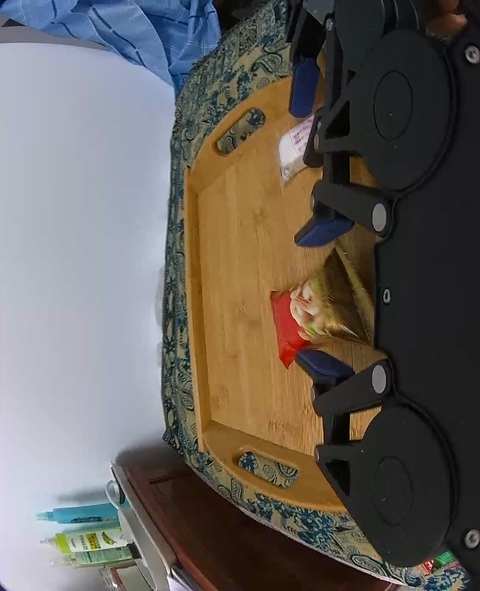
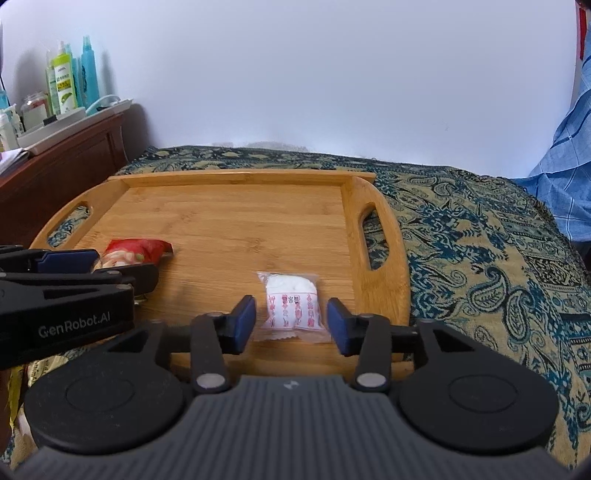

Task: Organize snacks
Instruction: 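Carry both packets onto the tray and open both tools to release them, then grasp the silver foil biscuit pack with the left tool while the right tool grasps the pink bar bag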

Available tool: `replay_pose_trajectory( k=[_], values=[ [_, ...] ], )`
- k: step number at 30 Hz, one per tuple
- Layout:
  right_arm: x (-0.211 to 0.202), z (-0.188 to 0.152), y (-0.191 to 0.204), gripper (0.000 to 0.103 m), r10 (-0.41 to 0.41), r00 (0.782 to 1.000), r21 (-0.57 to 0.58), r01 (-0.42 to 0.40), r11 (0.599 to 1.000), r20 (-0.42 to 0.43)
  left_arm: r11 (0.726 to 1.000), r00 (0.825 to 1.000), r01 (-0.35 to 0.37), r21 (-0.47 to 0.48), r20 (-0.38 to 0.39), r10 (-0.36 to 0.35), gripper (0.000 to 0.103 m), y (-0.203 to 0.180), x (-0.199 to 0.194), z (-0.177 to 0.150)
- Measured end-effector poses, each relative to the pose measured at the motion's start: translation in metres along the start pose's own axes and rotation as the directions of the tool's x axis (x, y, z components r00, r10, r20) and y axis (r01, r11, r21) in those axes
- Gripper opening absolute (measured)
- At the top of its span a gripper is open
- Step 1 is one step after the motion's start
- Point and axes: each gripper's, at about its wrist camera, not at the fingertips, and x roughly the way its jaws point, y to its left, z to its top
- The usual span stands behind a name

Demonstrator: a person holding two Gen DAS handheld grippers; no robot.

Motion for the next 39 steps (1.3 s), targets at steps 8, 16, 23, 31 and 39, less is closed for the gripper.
replay_pose_trajectory(
  k=[8, 16, 23, 31, 39],
  values=[
    [-0.033, -0.019, -0.015, 0.077, 0.047, 0.997, 0.058, -0.051, 0.997, 0.056, 1.000, 0.999, 0.025, -0.006, 0.036, -0.025, 0.086, 0.004, -0.034, -0.013],
    [-0.070, -0.044, -0.024, 0.088, 0.038, 0.990, 0.041, -0.044, 0.998, 0.132, 0.999, 0.996, 0.022, 0.031, 0.088, -0.025, 0.100, 0.001, -0.076, -0.037],
    [-0.076, -0.067, -0.032, 0.089, 0.000, 0.997, 0.077, -0.006, 0.997, 0.082, 0.998, 0.996, 0.035, 0.043, 0.084, -0.038, 0.102, -0.001, -0.095, -0.061],
    [-0.080, -0.083, -0.038, 0.089, -0.034, 0.998, 0.105, 0.028, 0.994, 0.055, 0.998, 0.997, 0.048, 0.031, 0.064, -0.050, 0.102, 0.004, -0.112, -0.091],
    [-0.075, -0.086, -0.030, 0.089, -0.046, 0.998, 0.074, 0.043, 0.996, 0.049, 0.997, 0.997, 0.047, 0.059, 0.051, -0.050, 0.099, 0.005, -0.121, -0.115]
  ],
)
